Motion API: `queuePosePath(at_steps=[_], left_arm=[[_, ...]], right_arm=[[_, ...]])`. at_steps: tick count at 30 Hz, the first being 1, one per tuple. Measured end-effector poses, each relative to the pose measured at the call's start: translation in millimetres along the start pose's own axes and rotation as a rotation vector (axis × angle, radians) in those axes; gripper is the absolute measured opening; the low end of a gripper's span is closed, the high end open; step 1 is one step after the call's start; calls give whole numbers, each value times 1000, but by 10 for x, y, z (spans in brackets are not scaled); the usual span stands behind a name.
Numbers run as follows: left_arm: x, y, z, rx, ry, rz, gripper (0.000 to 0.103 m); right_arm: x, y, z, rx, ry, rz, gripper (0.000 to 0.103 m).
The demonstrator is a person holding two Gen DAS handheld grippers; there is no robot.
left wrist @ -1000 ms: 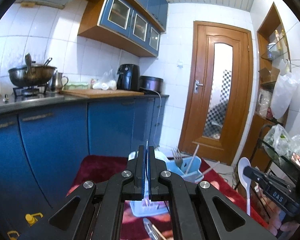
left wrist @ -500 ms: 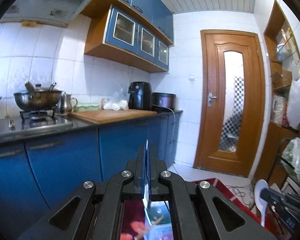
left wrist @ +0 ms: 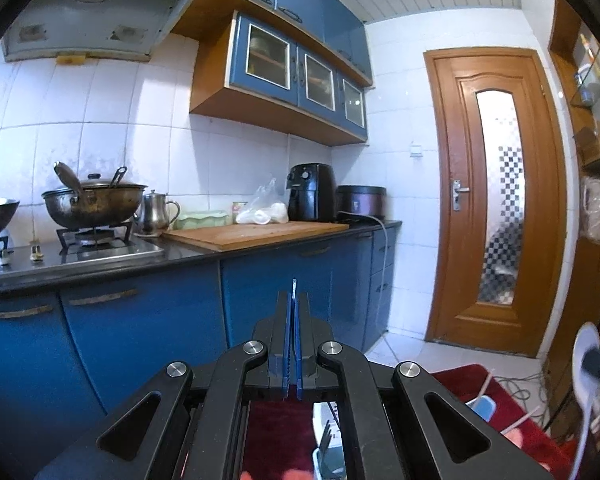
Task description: Organize utensils
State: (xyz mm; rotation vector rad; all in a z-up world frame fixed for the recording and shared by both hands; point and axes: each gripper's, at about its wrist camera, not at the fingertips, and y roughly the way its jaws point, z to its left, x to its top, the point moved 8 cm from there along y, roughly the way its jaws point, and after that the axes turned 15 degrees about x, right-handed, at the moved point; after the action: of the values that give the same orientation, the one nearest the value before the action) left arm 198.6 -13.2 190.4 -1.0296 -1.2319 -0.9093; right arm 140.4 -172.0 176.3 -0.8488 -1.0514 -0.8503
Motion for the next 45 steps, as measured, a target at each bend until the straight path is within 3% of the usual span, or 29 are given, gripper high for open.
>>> queuePosePath(at_steps=[10, 18, 24, 38, 40, 42, 45], left_arm=[[-216, 60, -117, -20, 16, 23, 1], [-311, 66, -164, -36, 22, 33, 1], [-418, 115, -172, -50, 18, 59, 1], [-567, 83, -243, -109, 24, 99, 4], [-589, 73, -258, -122, 26, 113, 5], [-610, 65, -275, -138, 28, 130, 6], [-615, 35, -282, -143, 29, 138, 11]], right_arm=[[242, 454, -184, -67, -39, -121, 5], [180, 813, -369, -154, -70, -171, 5], [-9, 973, -450, -172, -70, -138, 5], [-261, 878, -453, -141, -54, -75, 6], [-265, 863, -444, -124, -41, -64, 10], [-265, 838, -429, -114, -35, -59, 24], [-246, 785, -397, -82, -19, -55, 29]])
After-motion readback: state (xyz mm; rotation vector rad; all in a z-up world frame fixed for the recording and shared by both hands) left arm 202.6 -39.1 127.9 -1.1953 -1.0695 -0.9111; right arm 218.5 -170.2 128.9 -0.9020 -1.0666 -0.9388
